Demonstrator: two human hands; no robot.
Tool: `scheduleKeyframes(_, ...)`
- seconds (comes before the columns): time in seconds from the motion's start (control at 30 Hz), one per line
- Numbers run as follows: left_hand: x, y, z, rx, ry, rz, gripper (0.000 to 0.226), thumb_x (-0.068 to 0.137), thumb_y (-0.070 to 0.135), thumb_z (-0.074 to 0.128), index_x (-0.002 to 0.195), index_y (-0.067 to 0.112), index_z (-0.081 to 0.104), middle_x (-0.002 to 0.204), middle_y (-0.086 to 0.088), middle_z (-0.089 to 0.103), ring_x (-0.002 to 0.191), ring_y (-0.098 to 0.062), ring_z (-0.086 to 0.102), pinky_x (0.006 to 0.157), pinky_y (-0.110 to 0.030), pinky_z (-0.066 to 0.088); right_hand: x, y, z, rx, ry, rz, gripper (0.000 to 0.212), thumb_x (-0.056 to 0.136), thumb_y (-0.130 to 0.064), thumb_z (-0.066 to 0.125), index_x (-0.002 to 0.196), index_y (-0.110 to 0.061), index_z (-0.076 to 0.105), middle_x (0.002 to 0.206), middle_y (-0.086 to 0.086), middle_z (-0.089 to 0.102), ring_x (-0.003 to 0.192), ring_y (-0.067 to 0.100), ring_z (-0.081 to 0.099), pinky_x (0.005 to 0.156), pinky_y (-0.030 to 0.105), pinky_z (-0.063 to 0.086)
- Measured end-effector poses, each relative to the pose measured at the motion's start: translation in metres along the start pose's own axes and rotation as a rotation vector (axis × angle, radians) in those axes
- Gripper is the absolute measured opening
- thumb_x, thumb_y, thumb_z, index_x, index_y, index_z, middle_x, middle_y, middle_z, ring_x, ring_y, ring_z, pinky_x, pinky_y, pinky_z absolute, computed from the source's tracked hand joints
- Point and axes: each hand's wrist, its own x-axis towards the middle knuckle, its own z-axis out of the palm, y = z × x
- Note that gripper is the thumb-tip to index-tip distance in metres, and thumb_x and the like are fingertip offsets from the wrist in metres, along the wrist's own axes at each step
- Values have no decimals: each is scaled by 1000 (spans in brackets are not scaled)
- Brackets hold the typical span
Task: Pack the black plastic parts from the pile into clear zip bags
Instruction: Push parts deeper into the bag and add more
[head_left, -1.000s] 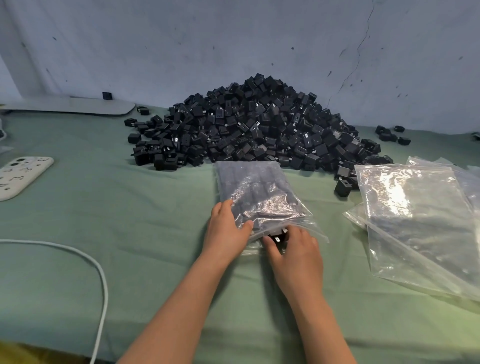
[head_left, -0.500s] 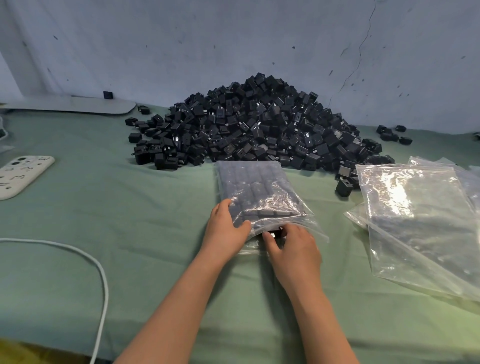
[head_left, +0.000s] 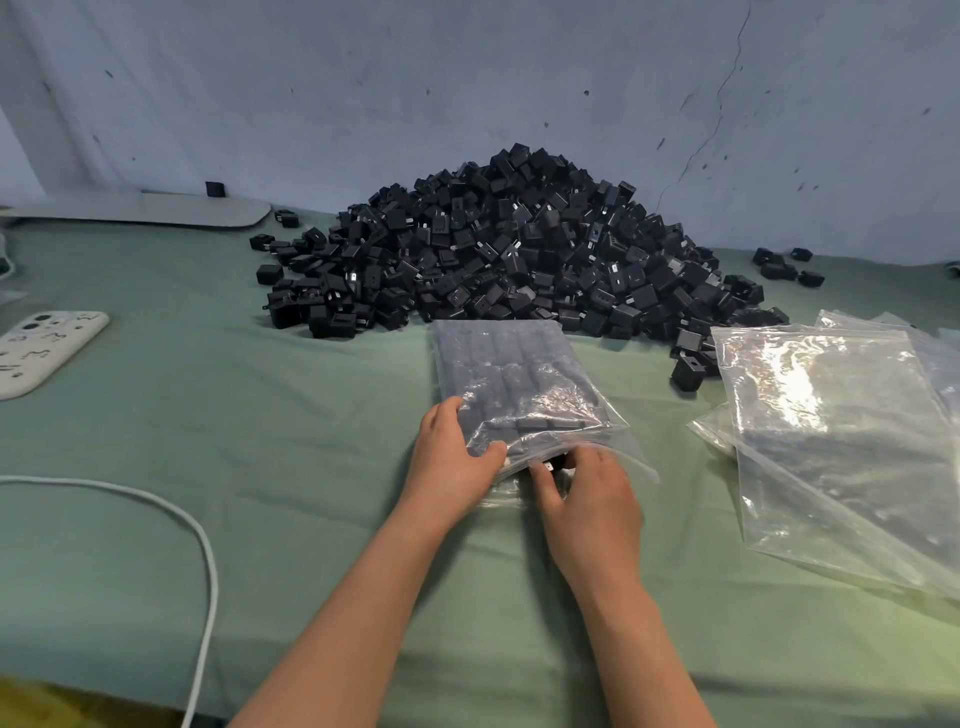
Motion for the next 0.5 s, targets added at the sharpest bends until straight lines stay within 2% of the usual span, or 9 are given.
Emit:
scheduleKeyframes(0.33,0,1,-1,17,-12,5,70,86,26,65,145,13,29,148,-3,32,133,-17,36,103,-22,28,5,1,-1,-62,-69,14,33,90,-44,56,101,-13,60,108,7,62,108,26,52,88,34,37)
scheduleKeyframes(0.5,1,1,-1,16,-11,-4,69,86,26,64,145,14,29,147,-4,33,131,-17,37,101,-22,29,7,-1,-1,-73,-70,12,36,90,-45,56,109,-14,59,115,6,59,113,26,51,92,35,38)
